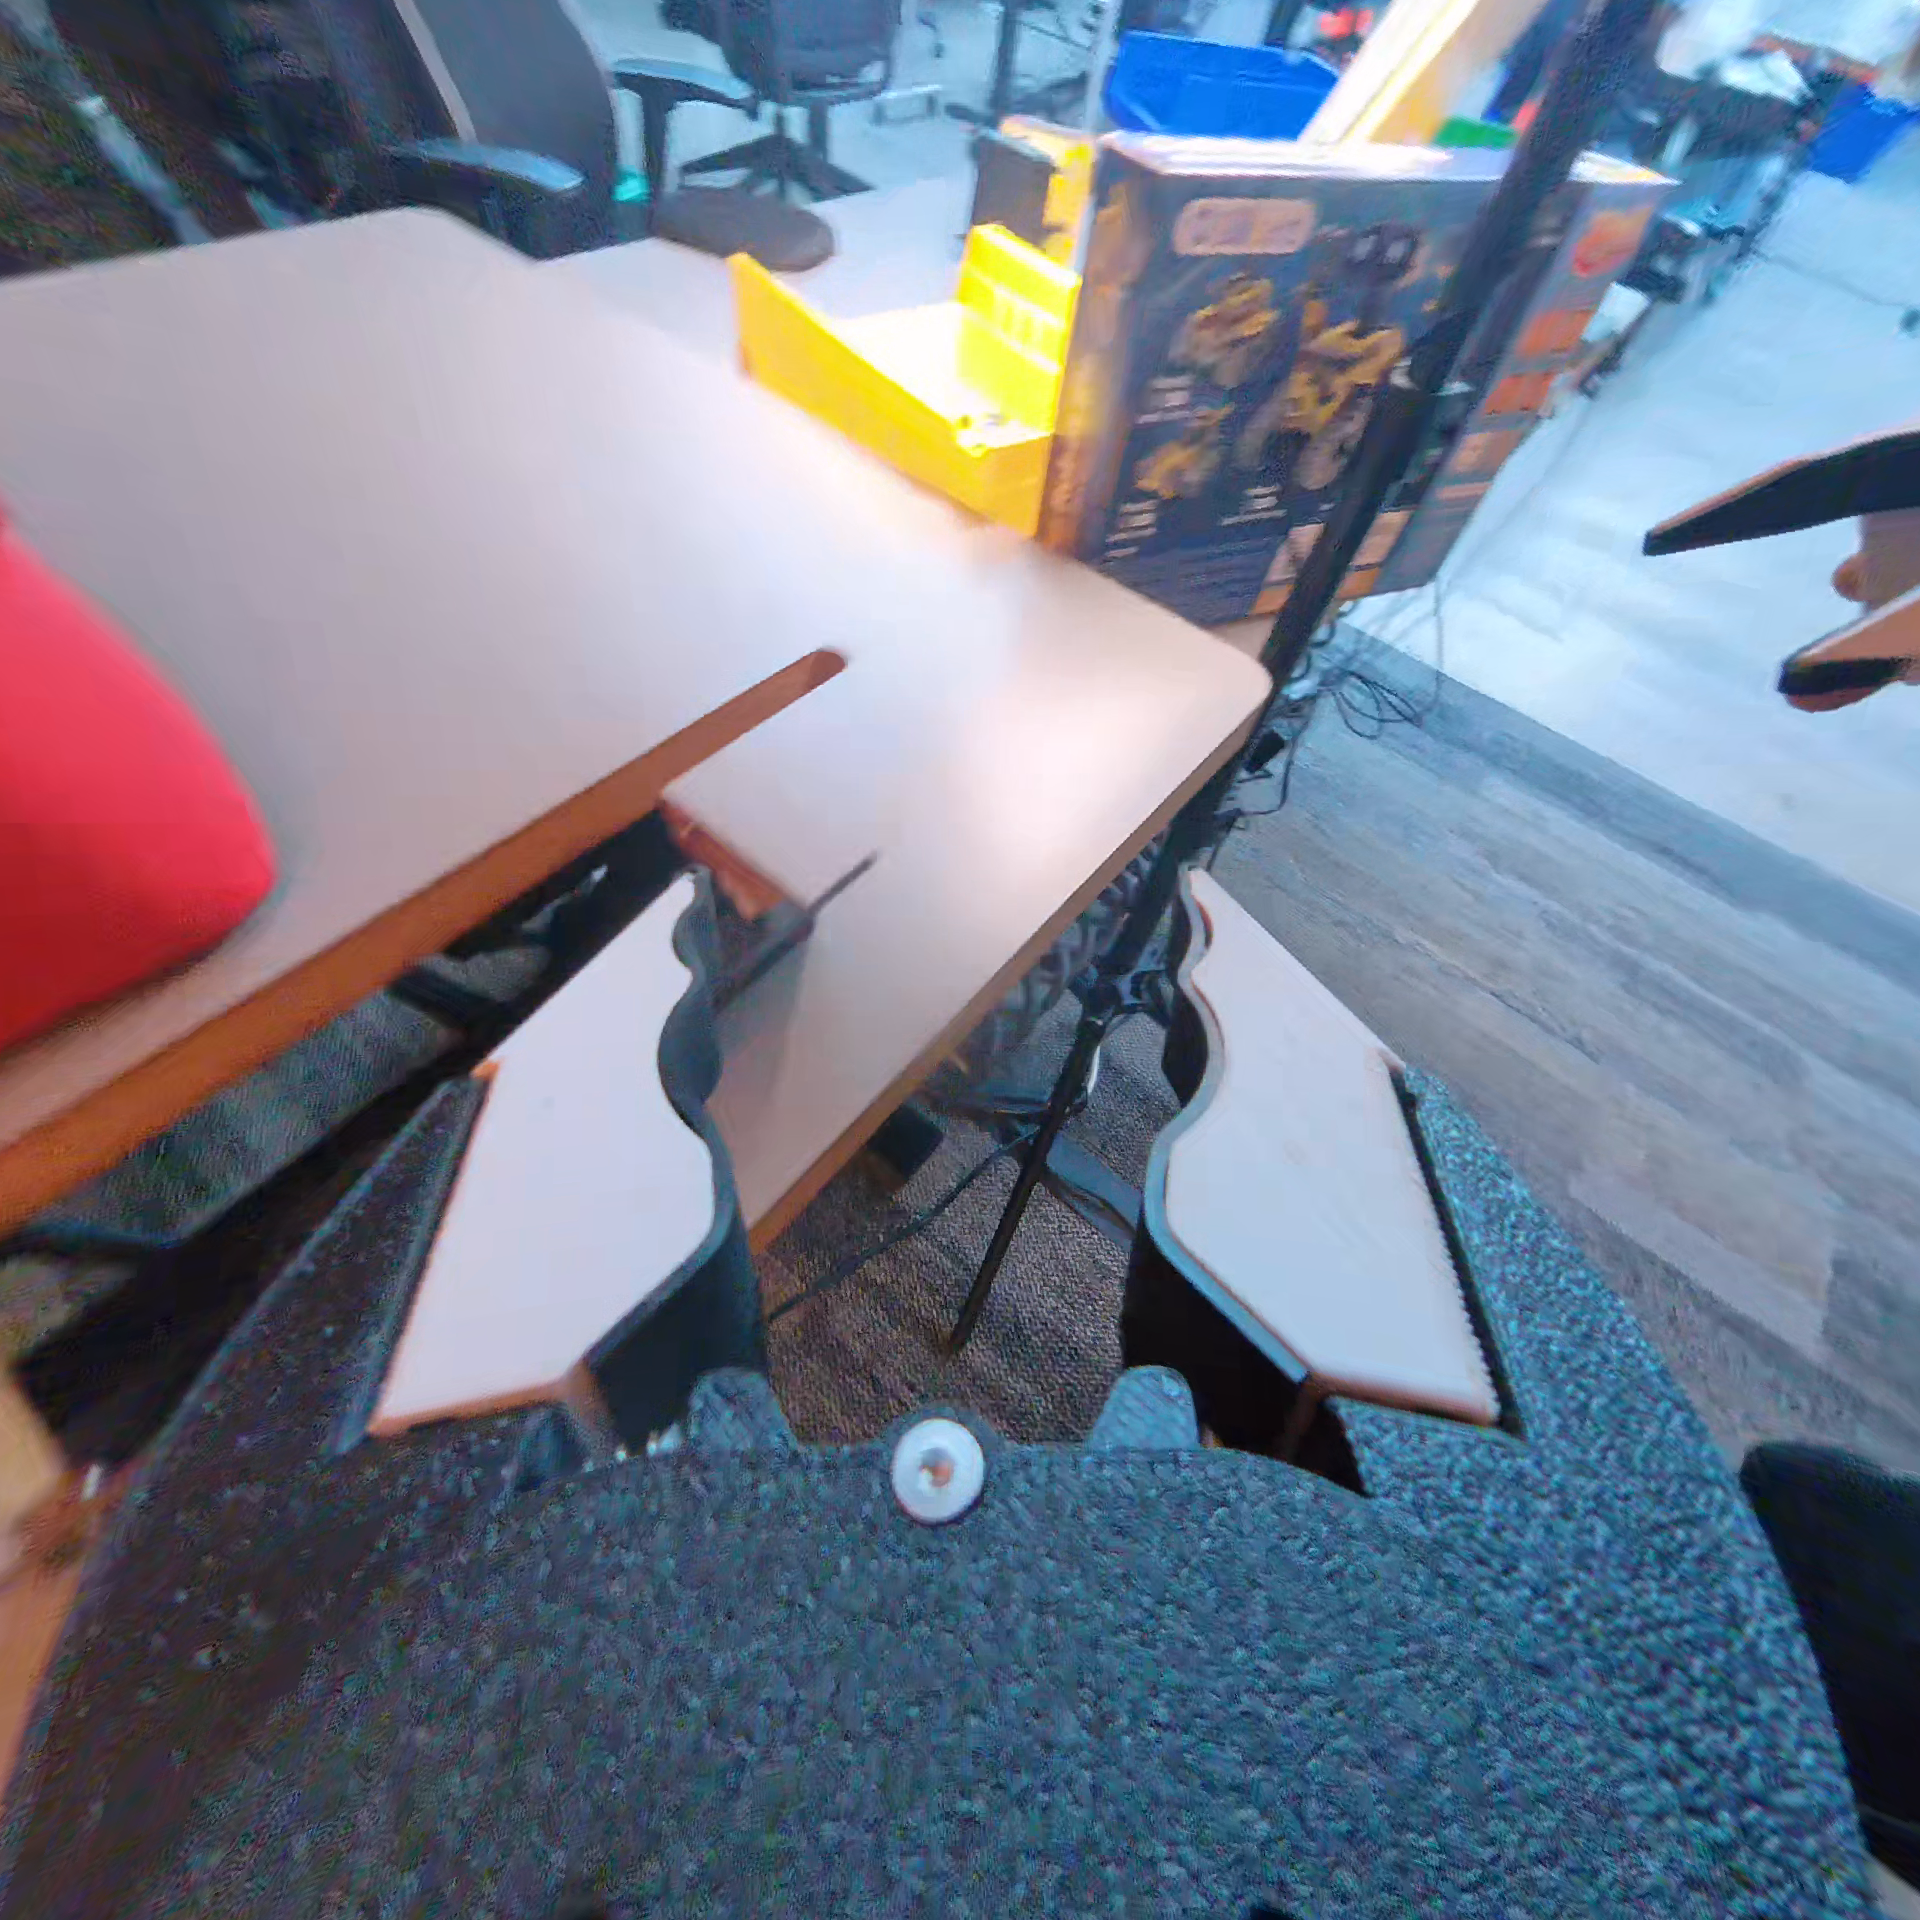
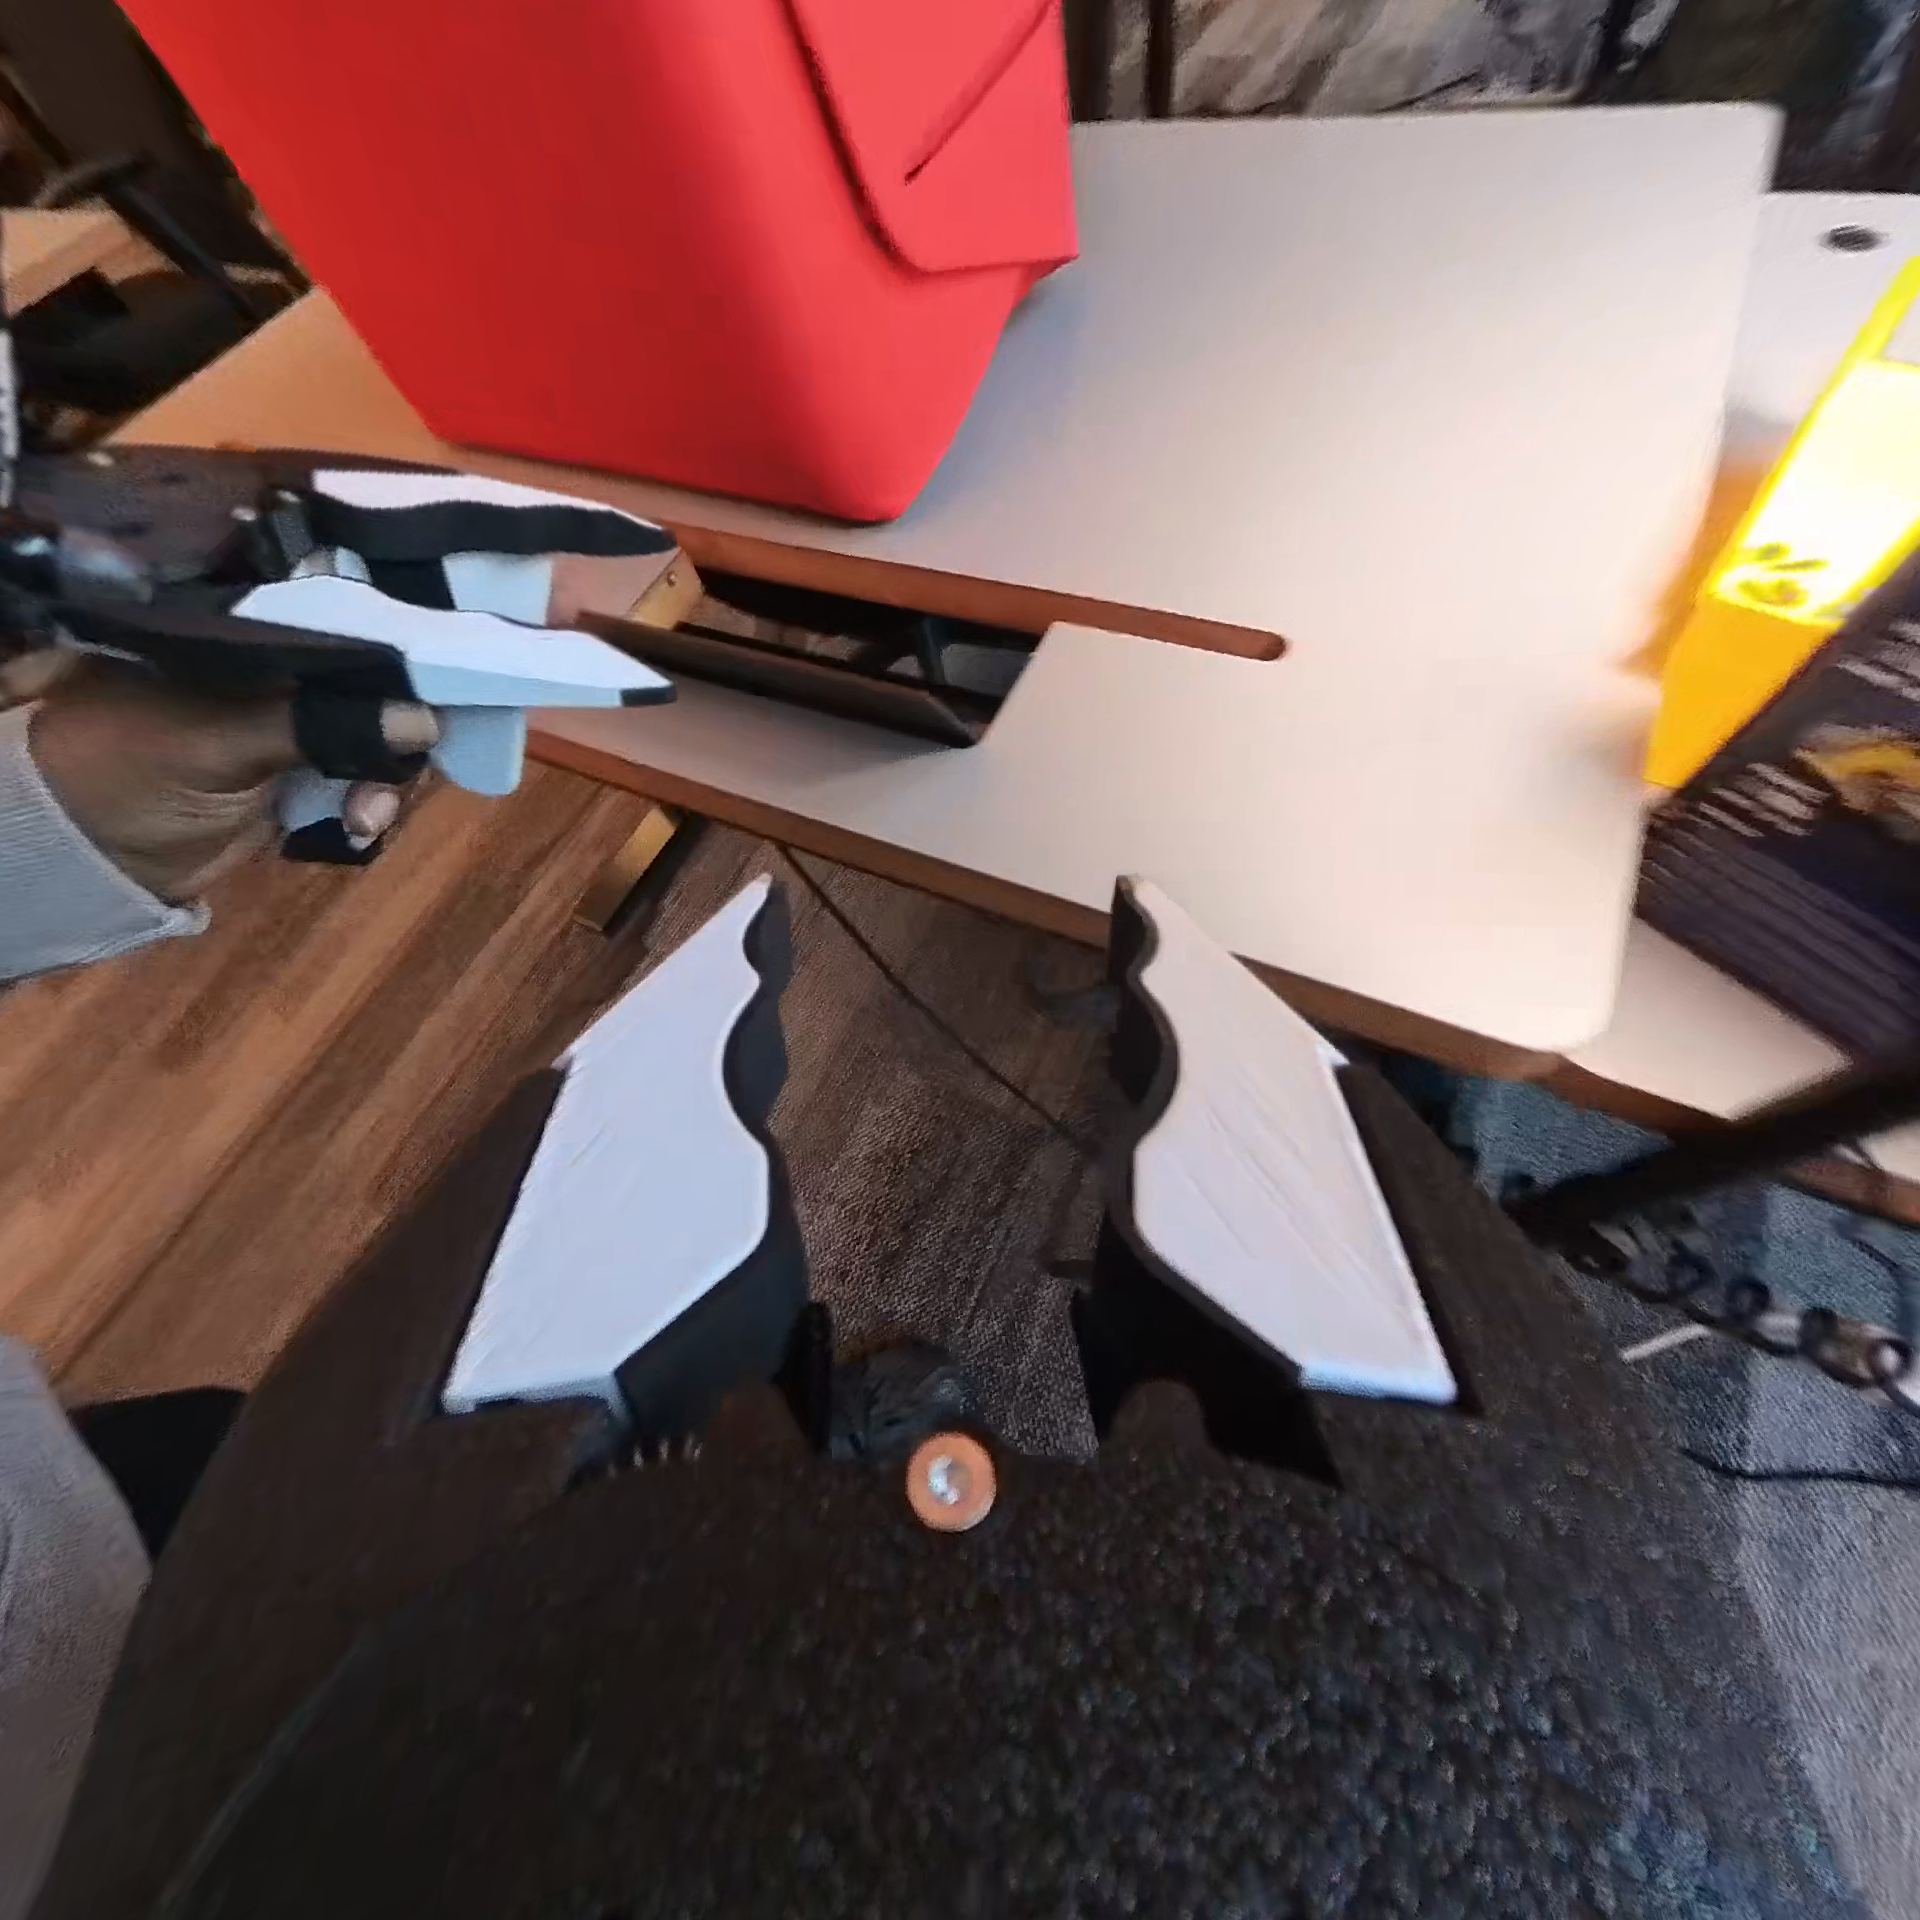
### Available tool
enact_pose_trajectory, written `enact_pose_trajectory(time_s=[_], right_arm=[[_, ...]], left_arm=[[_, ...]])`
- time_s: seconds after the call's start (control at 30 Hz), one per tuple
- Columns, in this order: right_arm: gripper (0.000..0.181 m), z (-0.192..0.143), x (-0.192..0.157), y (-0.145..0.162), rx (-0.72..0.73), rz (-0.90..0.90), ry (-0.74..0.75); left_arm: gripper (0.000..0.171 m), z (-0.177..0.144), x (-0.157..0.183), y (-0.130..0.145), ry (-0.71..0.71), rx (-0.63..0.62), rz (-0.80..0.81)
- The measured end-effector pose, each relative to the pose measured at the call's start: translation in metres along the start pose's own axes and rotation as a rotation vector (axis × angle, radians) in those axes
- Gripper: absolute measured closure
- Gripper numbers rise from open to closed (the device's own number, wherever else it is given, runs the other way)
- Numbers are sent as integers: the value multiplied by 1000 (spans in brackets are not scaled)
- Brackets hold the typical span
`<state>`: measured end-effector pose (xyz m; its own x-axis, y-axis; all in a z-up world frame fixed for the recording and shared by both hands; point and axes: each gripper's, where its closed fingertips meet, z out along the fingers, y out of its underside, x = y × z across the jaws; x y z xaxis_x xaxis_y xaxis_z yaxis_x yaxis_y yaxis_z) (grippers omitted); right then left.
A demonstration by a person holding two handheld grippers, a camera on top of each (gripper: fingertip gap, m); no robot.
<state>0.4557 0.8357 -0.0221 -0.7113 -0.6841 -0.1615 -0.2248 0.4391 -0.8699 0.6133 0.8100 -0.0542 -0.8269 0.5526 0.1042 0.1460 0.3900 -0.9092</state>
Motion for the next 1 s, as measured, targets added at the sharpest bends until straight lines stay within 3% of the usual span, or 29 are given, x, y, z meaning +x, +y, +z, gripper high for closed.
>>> enact_pose_trajectory(time_s=[0.1, 0.2, 0.33, 0.43, 0.6, 0.7, 0.83, 0.93, 1.0], right_arm=[[122, -61, 34, -5, 63, 48, 87], [122, -137, 79, -10, 140, 57, 179], [122, -260, 159, 0, 221, 36, 295], [120, -363, 223, 33, 210, 49, 380], [120, -538, 317, 106, 181, 110, 602], [122, -626, 360, 141, 190, 158, 727], [123, -702, 415, 169, 267, 254, 816], [123, -736, 462, 181, 371, 360, 810], [123, -757, 503, 197, 361, 374, 824]], left_arm=[[86, 33, 49, -49, 69, 4, 96], [87, 66, 122, -111, 138, 48, 187], [88, 109, 254, -192, 223, 117, 236], [89, 140, 369, -231, 333, 150, 155], [90, 201, 542, -266, 477, 180, 203], [91, 245, 631, -282, 569, 186, 231], [91, 315, 726, -293, 664, 134, 275], [91, 379, 788, -295, 717, 76, 290], [92, 430, 830, -294, 744, 41, 306]])
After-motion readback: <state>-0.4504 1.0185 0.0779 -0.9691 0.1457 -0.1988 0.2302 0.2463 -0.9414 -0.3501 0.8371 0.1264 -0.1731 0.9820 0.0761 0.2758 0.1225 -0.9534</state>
